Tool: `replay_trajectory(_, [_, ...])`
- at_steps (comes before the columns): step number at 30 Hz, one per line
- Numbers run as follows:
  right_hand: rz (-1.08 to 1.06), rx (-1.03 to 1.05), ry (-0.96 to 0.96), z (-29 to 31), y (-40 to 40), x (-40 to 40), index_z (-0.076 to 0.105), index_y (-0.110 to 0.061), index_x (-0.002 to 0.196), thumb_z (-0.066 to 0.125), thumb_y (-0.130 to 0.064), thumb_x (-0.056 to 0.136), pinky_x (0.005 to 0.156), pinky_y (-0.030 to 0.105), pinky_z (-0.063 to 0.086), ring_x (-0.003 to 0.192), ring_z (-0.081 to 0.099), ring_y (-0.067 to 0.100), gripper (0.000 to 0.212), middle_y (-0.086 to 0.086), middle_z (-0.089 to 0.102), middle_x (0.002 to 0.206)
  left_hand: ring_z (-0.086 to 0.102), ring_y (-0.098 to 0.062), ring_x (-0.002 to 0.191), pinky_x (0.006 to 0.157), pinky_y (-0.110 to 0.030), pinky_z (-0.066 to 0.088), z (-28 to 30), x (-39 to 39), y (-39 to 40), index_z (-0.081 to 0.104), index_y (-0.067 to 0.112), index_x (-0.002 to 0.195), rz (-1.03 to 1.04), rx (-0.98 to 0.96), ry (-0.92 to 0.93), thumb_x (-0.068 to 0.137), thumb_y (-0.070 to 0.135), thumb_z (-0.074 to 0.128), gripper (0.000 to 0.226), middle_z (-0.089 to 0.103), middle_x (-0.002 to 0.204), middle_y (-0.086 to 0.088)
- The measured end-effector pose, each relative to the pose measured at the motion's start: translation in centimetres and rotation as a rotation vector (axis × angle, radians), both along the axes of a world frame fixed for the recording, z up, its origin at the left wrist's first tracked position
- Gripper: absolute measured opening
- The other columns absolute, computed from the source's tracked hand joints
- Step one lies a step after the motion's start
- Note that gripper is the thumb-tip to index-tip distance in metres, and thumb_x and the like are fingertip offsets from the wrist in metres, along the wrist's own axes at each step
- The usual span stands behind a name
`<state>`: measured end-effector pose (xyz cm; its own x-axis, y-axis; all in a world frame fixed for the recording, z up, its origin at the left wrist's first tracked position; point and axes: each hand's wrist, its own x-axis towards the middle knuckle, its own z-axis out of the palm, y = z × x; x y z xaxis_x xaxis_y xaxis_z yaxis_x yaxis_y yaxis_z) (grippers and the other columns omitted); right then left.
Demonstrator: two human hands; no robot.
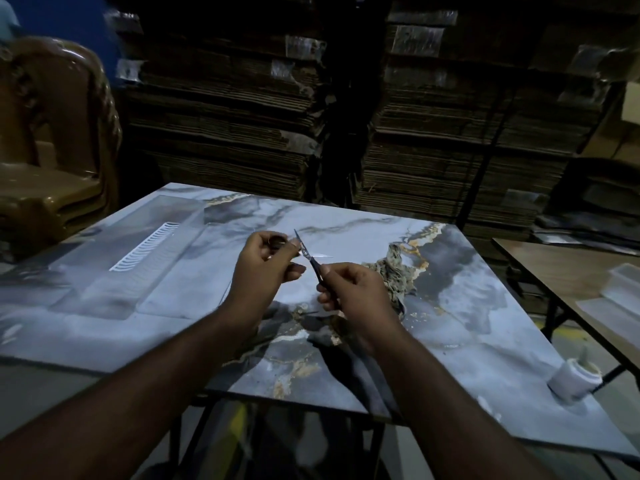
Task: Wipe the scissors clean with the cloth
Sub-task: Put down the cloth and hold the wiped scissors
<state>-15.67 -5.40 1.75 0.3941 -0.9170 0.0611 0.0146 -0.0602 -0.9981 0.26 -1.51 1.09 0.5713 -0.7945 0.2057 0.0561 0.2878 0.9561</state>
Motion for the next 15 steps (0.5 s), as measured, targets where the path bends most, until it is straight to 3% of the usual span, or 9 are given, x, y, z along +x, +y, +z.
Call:
replay_trajectory(3, [-0.027, -0.061, 0.02, 0.1, 0.3, 0.8, 0.071, 0.001, 0.1, 0.063, -0.009, 0.104, 0.052, 0.02, 0.055, 0.05, 0.062, 0.005, 0.013, 0.009, 0.067, 0.073, 0.074, -0.018, 0.069, 0.074, -0.032, 0.064, 0.0, 1.5, 0.7, 0.072, 0.018, 0.111, 0.071, -0.028, -0.079, 0.102, 0.019, 0.065, 0.012, 0.078, 0.094, -0.005])
replay_trajectory(7, [-0.133, -0.042, -0.062, 0.1, 0.7, 2.8, 0.073, -0.003, 0.098, 0.069, -0.014, 0.101, 0.059, 0.025, 0.061, 0.056, 0.067, 0.012, 0.012, 0.011, 0.071, 0.073, 0.075, -0.024, 0.078, 0.075, -0.032, 0.063, -0.3, 2.2, 1.5, 0.077, 0.007, 0.112, 0.096, 0.012, -0.105, 0.102, 0.022, 0.066, 0.021, 0.082, 0.088, -0.005])
replay_trajectory(11, [-0.131, 0.048, -0.195, -0.2, 1.8, 5.2, 0.072, 0.004, 0.103, 0.07, -0.017, 0.101, 0.063, 0.026, 0.062, 0.057, 0.068, 0.014, 0.021, 0.01, 0.072, 0.074, 0.079, -0.025, 0.084, 0.078, -0.034, 0.064, -0.6, 1.8, 2.4, 0.079, 0.011, 0.107, 0.047, 0.01, -0.09, 0.103, 0.021, 0.063, 0.019, 0.082, 0.09, -0.009])
replay_trajectory(15, [-0.077, 0.119, -0.214, -0.2, 2.7, 7.3, 0.073, 0.0, 0.099, 0.07, -0.017, 0.101, 0.064, 0.023, 0.063, 0.064, 0.072, 0.016, 0.017, 0.011, 0.076, 0.081, 0.077, -0.014, 0.072, 0.068, -0.027, 0.06, -0.4, 2.5, 3.0, 0.081, 0.016, 0.099, 0.052, 0.008, -0.061, 0.102, 0.019, 0.065, 0.017, 0.082, 0.083, -0.003])
